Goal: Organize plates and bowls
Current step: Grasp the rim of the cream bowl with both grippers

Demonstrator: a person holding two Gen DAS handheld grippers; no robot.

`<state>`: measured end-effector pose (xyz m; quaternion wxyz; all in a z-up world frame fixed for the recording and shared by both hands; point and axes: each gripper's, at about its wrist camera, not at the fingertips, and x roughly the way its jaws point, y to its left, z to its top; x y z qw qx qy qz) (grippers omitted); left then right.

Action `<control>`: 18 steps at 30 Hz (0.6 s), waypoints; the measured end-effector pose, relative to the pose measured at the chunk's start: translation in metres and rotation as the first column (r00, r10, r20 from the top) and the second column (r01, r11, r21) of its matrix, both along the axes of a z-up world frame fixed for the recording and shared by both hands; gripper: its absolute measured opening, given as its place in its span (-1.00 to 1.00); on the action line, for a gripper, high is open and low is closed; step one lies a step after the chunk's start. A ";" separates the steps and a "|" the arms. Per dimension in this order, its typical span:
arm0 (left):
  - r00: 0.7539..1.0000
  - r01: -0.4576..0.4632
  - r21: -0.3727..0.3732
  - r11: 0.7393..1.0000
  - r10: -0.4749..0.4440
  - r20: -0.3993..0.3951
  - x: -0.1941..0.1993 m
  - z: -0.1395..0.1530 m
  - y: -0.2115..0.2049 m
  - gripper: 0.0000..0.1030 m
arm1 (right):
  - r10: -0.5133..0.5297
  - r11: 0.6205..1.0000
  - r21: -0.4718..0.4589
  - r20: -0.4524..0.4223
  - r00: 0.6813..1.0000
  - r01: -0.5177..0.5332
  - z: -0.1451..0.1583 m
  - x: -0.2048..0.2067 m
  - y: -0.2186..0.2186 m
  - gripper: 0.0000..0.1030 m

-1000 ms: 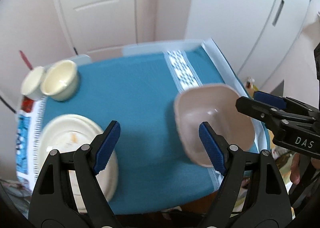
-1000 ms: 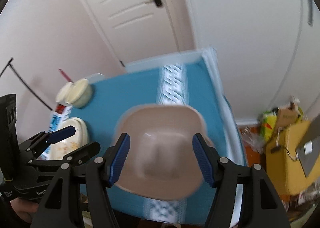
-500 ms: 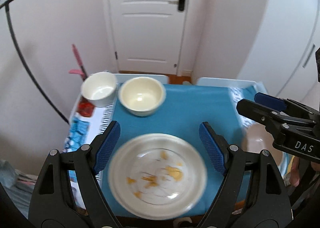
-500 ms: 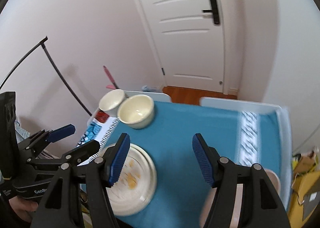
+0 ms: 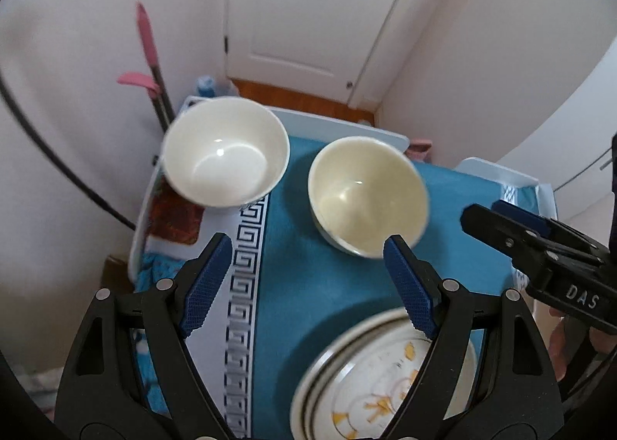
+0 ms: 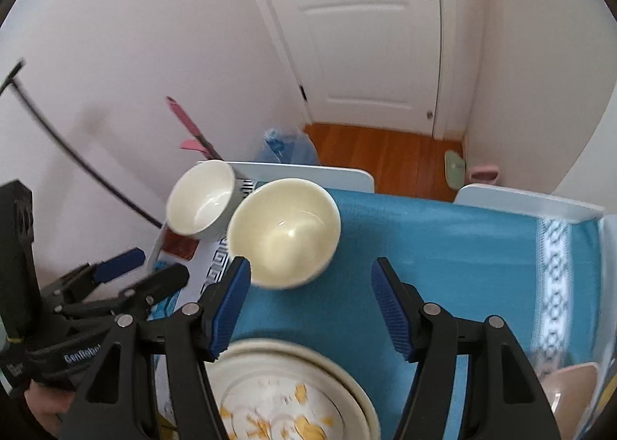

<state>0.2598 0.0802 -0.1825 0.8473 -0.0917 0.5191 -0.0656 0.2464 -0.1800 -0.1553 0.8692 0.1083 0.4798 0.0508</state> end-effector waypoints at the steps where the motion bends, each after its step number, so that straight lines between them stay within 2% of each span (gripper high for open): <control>1: 1.000 0.012 -0.005 1.000 -0.012 -0.015 0.005 -0.007 -0.002 0.53 | -0.010 1.000 0.006 -0.017 1.000 0.010 -0.006 0.007 0.000 0.17; 3: 0.998 0.036 -0.025 0.999 -0.037 -0.049 0.017 -0.021 -0.006 0.42 | -0.039 0.999 -0.001 -0.067 0.997 0.039 -0.024 0.024 0.000 0.17; 4: 0.997 0.046 -0.038 0.998 -0.049 -0.065 0.023 -0.028 -0.007 0.29 | -0.050 0.999 -0.008 -0.089 0.995 0.050 -0.032 0.030 0.001 0.17; 5: 0.995 0.057 -0.050 0.997 -0.061 -0.077 0.028 -0.033 -0.008 0.17 | -0.058 0.998 -0.013 -0.098 0.994 0.057 -0.035 0.034 0.000 0.17; 10: 0.986 0.107 -0.062 0.992 -0.114 -0.122 0.046 -0.054 -0.020 -0.20 | -0.092 0.996 -0.012 -0.140 0.986 0.091 -0.054 0.050 -0.006 0.16; 14: 0.984 0.103 -0.071 0.992 -0.112 -0.139 0.054 -0.062 -0.021 -0.47 | -0.093 0.996 -0.012 -0.160 0.983 0.092 -0.059 0.057 -0.006 -0.15; 15: 0.984 0.105 -0.067 0.992 -0.114 -0.140 0.055 -0.063 -0.022 -0.48 | -0.091 0.996 -0.010 -0.166 0.982 0.090 -0.060 0.058 -0.006 -0.20; 16: 0.984 0.108 -0.062 0.992 -0.115 -0.138 0.057 -0.064 -0.023 -0.50 | -0.088 0.996 -0.005 -0.174 0.981 0.088 -0.062 0.059 -0.006 -0.35; 18: 0.984 0.113 -0.056 0.992 -0.120 -0.134 0.057 -0.063 -0.024 -0.58 | -0.083 0.996 0.006 -0.185 0.979 0.086 -0.065 0.060 -0.005 -0.41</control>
